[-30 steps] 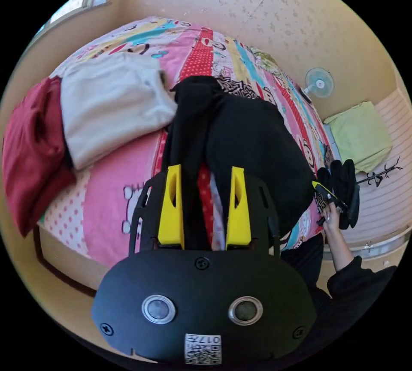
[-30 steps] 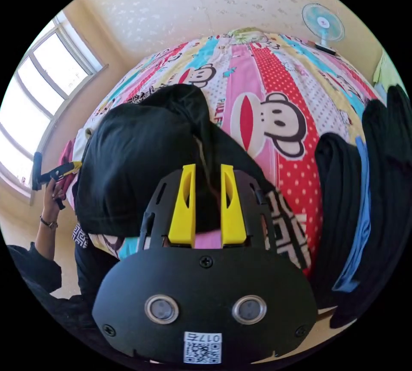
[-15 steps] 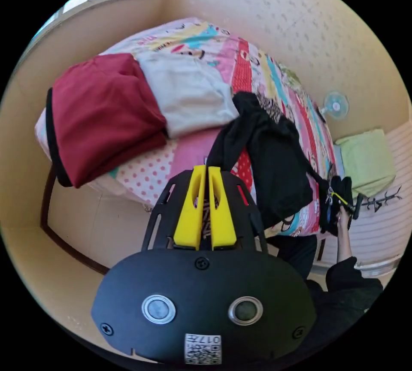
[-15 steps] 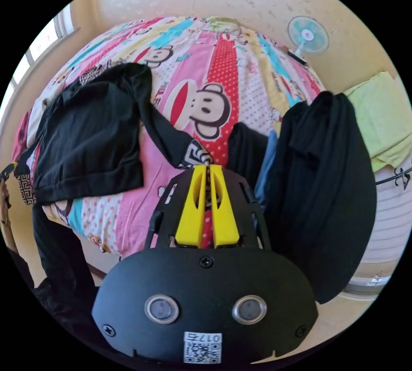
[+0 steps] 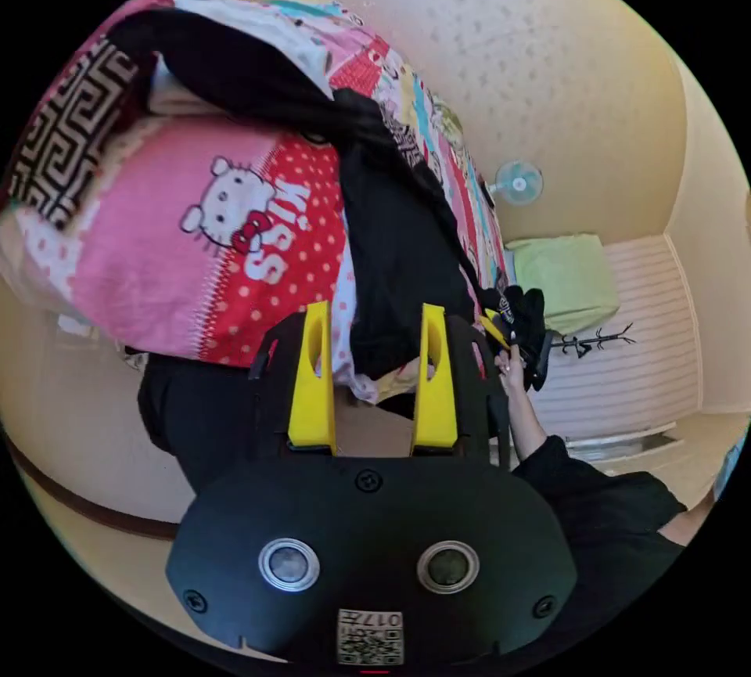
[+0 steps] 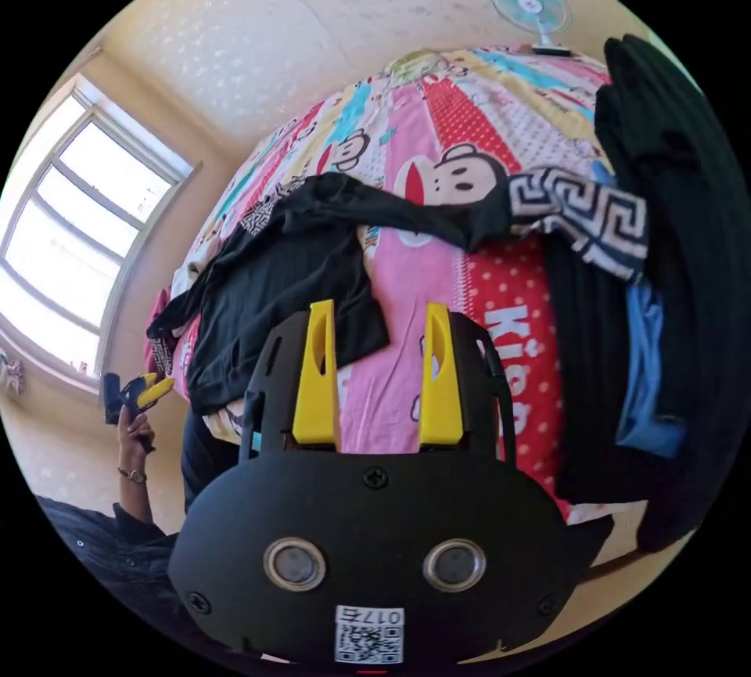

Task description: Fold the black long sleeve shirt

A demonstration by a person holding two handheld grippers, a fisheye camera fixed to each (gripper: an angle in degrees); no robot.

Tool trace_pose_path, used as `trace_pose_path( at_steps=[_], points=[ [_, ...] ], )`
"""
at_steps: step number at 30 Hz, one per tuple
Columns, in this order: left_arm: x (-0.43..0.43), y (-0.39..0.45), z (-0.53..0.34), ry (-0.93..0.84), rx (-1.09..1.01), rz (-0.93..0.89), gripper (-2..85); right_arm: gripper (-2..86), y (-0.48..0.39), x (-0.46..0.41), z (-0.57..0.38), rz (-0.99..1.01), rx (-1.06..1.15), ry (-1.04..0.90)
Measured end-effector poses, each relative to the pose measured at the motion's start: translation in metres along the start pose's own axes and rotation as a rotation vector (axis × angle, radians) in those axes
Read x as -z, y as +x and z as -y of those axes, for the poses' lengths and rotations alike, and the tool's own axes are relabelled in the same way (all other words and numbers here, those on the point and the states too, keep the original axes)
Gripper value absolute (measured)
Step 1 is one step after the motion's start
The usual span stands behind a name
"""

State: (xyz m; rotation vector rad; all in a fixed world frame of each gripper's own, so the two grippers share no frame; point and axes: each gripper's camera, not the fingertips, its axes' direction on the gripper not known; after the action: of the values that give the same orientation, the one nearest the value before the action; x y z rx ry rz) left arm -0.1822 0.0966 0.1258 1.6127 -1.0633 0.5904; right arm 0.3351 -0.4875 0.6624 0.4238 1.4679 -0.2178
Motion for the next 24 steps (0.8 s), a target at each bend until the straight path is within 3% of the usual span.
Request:
trace_pose_path(
  at_steps=[2,4,6,7,12,17,20,24],
  points=[
    [-0.033,0.002,0.007,-0.069,-0.002,0.059,11.8,10.8,0.0,-0.031,-0.003,0.044,-0.051,-0.067],
    [-0.033,0.004,0.005,-0.003,0.052,0.22,8.7,5.6,-0.002,-0.027,-0.006,-0.087,-0.102,-0.01],
    [-0.021,0.015,0.012,-0.085,-0.013,0.264,3.3,3.4,-0.002,-0.022,0.005,-0.017,-0.068,-0.108],
    [-0.017,0.017,0.013,-0.119,-0.032,0.251,2.8,2.7,-0.001,-0.012,0.013,0.044,-0.047,-0.171],
    [0.059,0.021,-0.008,-0.259,-0.091,-0.078,0.9,1.6,-0.004,0.099,0.001,0.079,0.067,-0.131],
    [0.081,0.006,-0.052,-0.412,-0.007,-0.079,3.1,1.5,0.028,0.168,-0.058,0.004,0.009,-0.245],
    [0.094,-0.022,-0.051,-0.365,0.081,-0.075,6.8,1.6,0.056,0.163,-0.083,0.044,-0.091,-0.279],
    [0.183,-0.061,-0.009,-0.049,0.173,-0.038,11.6,2.1,0.066,0.172,-0.081,0.076,-0.152,-0.251]
  ],
)
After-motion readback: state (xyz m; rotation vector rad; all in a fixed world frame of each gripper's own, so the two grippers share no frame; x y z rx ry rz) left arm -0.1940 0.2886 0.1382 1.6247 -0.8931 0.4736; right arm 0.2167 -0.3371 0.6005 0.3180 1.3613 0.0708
